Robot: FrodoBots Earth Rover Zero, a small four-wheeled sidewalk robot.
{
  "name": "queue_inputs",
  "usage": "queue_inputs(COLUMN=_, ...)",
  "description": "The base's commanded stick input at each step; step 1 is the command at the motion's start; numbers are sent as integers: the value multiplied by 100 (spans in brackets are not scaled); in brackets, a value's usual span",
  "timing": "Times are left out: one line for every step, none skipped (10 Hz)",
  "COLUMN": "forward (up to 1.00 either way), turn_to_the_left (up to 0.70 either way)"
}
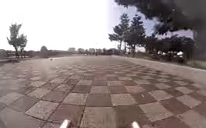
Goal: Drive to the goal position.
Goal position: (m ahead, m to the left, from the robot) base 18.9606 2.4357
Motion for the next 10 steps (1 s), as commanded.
queue_inputs(forward=50, turn_to_the_left=0)
queue_inputs(forward=50, turn_to_the_left=0)
queue_inputs(forward=50, turn_to_the_left=0)
queue_inputs(forward=50, turn_to_the_left=8)
queue_inputs(forward=50, turn_to_the_left=4)
queue_inputs(forward=50, turn_to_the_left=6)
queue_inputs(forward=50, turn_to_the_left=13)
queue_inputs(forward=50, turn_to_the_left=4)
queue_inputs(forward=50, turn_to_the_left=28)
queue_inputs(forward=50, turn_to_the_left=50)
